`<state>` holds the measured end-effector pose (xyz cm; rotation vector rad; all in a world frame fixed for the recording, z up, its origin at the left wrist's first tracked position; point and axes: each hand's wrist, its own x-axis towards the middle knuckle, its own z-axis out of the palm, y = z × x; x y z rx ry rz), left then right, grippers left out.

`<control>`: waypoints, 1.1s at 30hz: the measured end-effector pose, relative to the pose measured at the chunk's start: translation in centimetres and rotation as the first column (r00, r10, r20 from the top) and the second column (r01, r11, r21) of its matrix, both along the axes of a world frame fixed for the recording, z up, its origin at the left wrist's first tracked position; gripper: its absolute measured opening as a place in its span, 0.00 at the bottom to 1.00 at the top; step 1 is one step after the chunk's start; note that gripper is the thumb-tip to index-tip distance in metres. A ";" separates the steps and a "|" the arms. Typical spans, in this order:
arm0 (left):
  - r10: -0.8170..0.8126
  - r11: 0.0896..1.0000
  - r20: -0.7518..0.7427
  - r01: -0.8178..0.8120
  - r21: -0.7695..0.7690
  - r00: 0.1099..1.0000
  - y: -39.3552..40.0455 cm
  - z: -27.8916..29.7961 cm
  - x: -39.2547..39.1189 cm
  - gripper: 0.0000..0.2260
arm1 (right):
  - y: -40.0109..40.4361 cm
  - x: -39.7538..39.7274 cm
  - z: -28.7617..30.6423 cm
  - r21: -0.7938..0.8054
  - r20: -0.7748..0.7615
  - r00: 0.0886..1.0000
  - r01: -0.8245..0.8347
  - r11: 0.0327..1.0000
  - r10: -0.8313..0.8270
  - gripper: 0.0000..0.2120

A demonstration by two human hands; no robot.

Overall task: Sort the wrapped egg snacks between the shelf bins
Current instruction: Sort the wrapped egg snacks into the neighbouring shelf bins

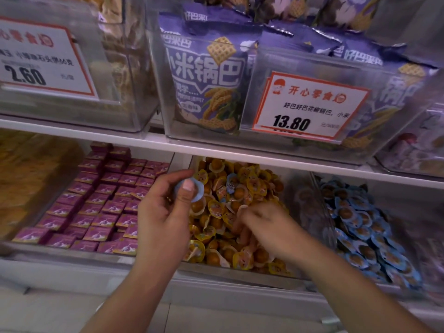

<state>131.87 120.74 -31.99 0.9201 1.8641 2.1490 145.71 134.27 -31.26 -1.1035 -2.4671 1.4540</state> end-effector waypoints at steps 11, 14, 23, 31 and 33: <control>-0.079 0.972 -0.331 -0.001 -0.236 0.940 0.2 -0.1 0.1 0.10 | 4.7 -6.7 -5.1 0.461 0.236 0.969 -0.173 0.870 0.067 0.44; -0.087 0.970 -0.369 -0.006 -0.244 0.925 0.4 -0.2 -0.1 0.10 | 3.8 -5.7 -5.9 0.462 0.297 0.952 -0.211 0.861 0.073 0.40; -0.104 0.963 -0.412 -0.011 -0.268 0.905 0.3 -0.3 -0.2 0.10 | 4.3 -4.9 -4.2 0.340 0.227 0.973 -0.113 0.934 0.036 0.10; -0.058 0.953 -0.682 -0.164 -0.255 0.729 1.0 0.1 0.8 0.09 | 5.0 -2.2 -2.1 -0.617 -0.161 0.762 0.418 0.667 -0.627 0.11; -0.077 0.967 -0.695 -0.117 -0.227 0.715 1.2 0.2 1.4 0.09 | 4.8 -1.7 -2.0 -0.463 -0.165 0.769 0.492 0.737 -0.617 0.09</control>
